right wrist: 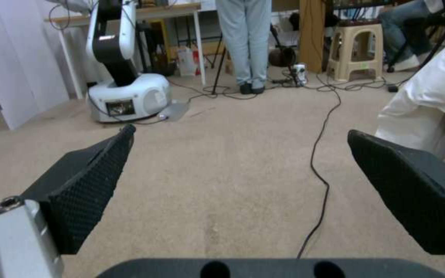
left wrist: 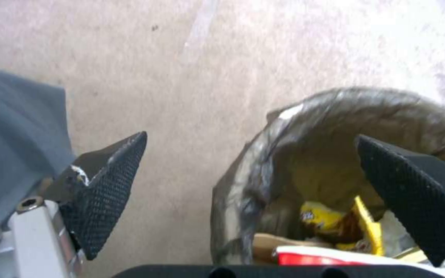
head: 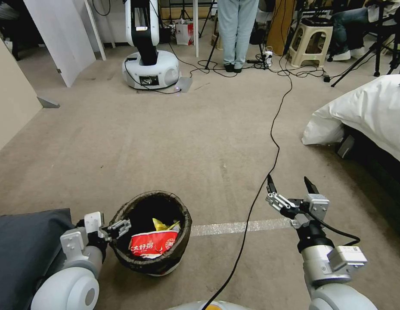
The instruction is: Pick up the trash bin, then pick up the garbage from the floor and place it into the trash bin.
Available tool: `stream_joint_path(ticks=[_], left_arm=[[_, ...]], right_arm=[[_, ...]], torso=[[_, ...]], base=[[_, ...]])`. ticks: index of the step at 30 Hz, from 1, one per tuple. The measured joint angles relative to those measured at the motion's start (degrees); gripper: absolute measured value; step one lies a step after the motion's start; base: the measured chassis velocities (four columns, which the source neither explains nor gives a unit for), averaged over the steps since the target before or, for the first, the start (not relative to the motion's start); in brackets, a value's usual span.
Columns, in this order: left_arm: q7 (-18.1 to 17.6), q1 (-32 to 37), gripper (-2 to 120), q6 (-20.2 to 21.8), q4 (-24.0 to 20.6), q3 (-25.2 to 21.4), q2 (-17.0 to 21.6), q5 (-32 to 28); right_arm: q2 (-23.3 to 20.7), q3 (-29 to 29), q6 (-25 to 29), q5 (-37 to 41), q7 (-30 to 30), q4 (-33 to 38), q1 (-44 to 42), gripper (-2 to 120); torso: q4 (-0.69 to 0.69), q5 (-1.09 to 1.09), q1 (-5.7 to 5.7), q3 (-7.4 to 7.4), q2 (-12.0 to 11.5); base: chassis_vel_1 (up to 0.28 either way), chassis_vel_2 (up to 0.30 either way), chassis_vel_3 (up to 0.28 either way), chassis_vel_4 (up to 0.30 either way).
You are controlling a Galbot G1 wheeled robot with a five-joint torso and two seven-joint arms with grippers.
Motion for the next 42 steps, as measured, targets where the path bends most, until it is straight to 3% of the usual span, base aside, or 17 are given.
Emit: stream_joint_path(ticks=[7, 11, 13, 14, 15, 18, 26, 33, 42], left_arm=[[-0.5, 1.04, 100, -0.19, -3.98, -0.95, 0.17, -0.93], [1.5, 1.99, 100, -4.44, -6.07, -1.75, 0.36, 2.04], [4.87, 3.18, 100, -13.11, -6.75, -2.35, 0.06, 7.79], [4.87, 3.18, 100, -13.11, -6.75, -2.35, 0.06, 7.79], [5.34, 3.41, 100, -15.75, -6.76, -2.41, -0.04, 9.28], [6.91, 5.06, 100, -27.08, -7.06, -2.5, -1.13, 16.45], [8.4, 10.28, 100, -36.56, -9.27, -2.37, -4.09, 22.52], [8.69, 15.41, 100, -43.75, -9.28, -2.74, -4.86, 24.37], [8.53, 16.76, 100, -45.23, -9.28, -2.0, -4.77, 25.25]], right_arm=[[-0.03, 0.07, -0.14, 0.01, 0.08, 0.53, -0.11, 100], [-0.04, 0.58, 0.29, -0.38, 0.0, 0.63, -0.29, 100], [0.12, 1.29, 2.72, -1.86, -1.15, 0.1, -0.47, 100], [0.12, 1.29, 2.72, -1.86, -1.15, 0.1, -0.47, 100], [0.2, 1.46, 3.18, -2.23, -1.47, 0.03, -0.57, 100], [0.68, 2.39, 5.06, -4.4, -2.67, -0.01, -1.61, 100], [1.46, 3.7, 6.88, -6.7, -3.46, 0.94, -3.94, 100], [1.97, 3.93, 7.77, -7.97, -3.23, 2.08, -5.48, 100], [2.75, 4.04, 9.26, -9.7, -2.17, 2.7, -6.65, 100]], torso=[[0.0, 0.0, 0.0, 0.0, 0.0], [0.0, 0.0, 0.0, -0.01, 0.0], [0.01, 0.0, 0.0, -0.01, 0.0], [0.01, 0.0, 0.0, -0.01, 0.0], [0.01, 0.0, 0.0, -0.01, 0.0], [0.0, -0.01, 0.0, -0.01, 0.0], [0.01, 0.0, 0.0, -0.01, 0.0], [0.01, 0.0, 0.0, -0.01, 0.0], [0.0, 0.0, 0.0, -0.01, 0.0]], base=[[0.0, 0.0, 0.0, 0.0], [0.0, 0.0, 0.0, 0.0], [0.0, 0.0, 0.0, 0.0], [0.0, 0.0, 0.0, 0.0], [0.0, 0.0, 0.0, 0.0], [0.0, 0.0, 0.0, 0.0], [0.0, 0.0, 0.0, 0.0], [0.0, 0.0, 0.0, 0.0], [0.0, 0.0, 0.0, 0.0]])
